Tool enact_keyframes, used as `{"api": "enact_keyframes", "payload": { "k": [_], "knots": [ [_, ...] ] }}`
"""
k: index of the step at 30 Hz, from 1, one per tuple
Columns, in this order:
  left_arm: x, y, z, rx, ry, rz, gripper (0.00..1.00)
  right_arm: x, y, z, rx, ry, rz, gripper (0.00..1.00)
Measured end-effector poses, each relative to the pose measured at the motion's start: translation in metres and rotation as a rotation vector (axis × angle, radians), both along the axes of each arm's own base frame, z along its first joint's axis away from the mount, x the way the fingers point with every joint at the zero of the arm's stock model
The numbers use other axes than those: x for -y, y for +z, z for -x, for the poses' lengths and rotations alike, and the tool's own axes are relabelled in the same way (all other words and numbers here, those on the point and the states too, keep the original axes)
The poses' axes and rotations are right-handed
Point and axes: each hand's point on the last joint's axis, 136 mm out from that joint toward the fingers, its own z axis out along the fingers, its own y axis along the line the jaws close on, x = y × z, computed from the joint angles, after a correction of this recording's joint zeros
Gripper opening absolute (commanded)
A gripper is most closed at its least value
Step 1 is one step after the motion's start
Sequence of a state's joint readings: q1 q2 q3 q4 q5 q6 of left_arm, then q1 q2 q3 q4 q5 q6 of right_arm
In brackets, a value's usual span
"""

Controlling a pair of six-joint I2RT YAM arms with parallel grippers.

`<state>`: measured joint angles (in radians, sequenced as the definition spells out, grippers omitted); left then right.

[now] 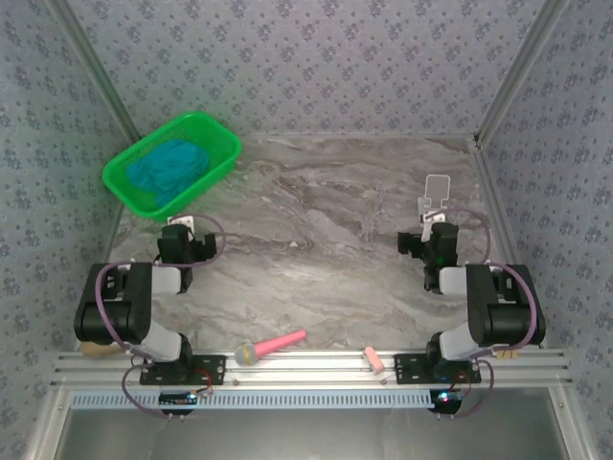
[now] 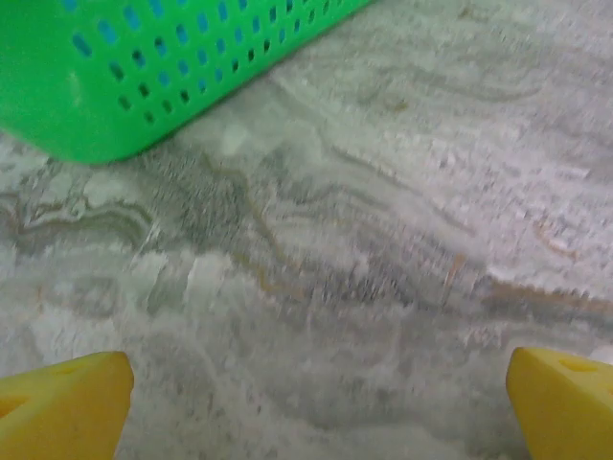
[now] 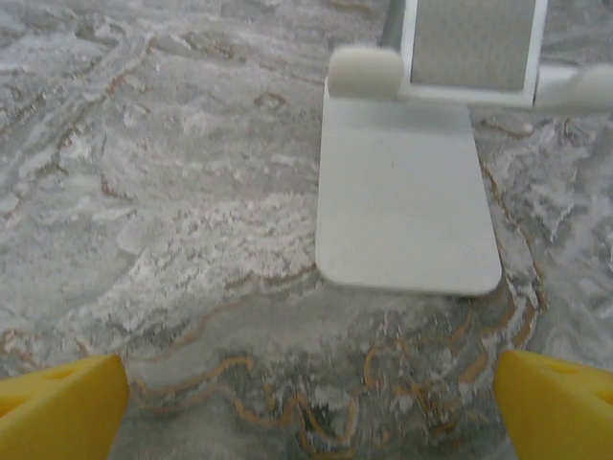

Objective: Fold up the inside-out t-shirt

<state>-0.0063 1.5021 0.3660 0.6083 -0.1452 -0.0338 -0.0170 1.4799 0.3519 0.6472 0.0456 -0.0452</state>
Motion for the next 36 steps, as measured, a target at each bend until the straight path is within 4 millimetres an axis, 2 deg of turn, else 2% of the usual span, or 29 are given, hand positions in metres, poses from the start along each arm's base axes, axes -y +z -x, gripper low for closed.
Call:
{"api": "enact_keyframes", "payload": {
  "k": [7, 14, 30, 32, 34, 36],
  "knots": [
    [0.007, 0.019, -0.017, 0.093, -0.043, 0.033, 1.0, 0.0, 0.01, -0.011, 0.054, 0.007, -0.007, 1.0],
    [0.011, 0.03, -0.023, 0.14, -0.067, 0.048, 1.0, 0.0, 0.018, -0.015, 0.087, 0.011, -0.012, 1.0],
    [0.011, 0.033, -0.028, 0.157, -0.079, 0.048, 1.0, 0.0, 0.026, -0.021, 0.116, 0.014, -0.017, 1.0],
    [0.016, 0.035, -0.028, 0.146, -0.095, 0.03, 1.0, 0.002, 0.028, -0.02, 0.118, -0.003, -0.011, 1.0],
    [0.029, 0.046, -0.024, 0.123, -0.125, 0.001, 1.0, 0.006, 0.04, -0.014, 0.128, -0.032, -0.009, 1.0],
    [0.055, 0.085, -0.023, 0.148, -0.189, -0.019, 1.0, 0.013, 0.073, -0.006, 0.193, -0.104, -0.04, 1.0]
  ]
}}
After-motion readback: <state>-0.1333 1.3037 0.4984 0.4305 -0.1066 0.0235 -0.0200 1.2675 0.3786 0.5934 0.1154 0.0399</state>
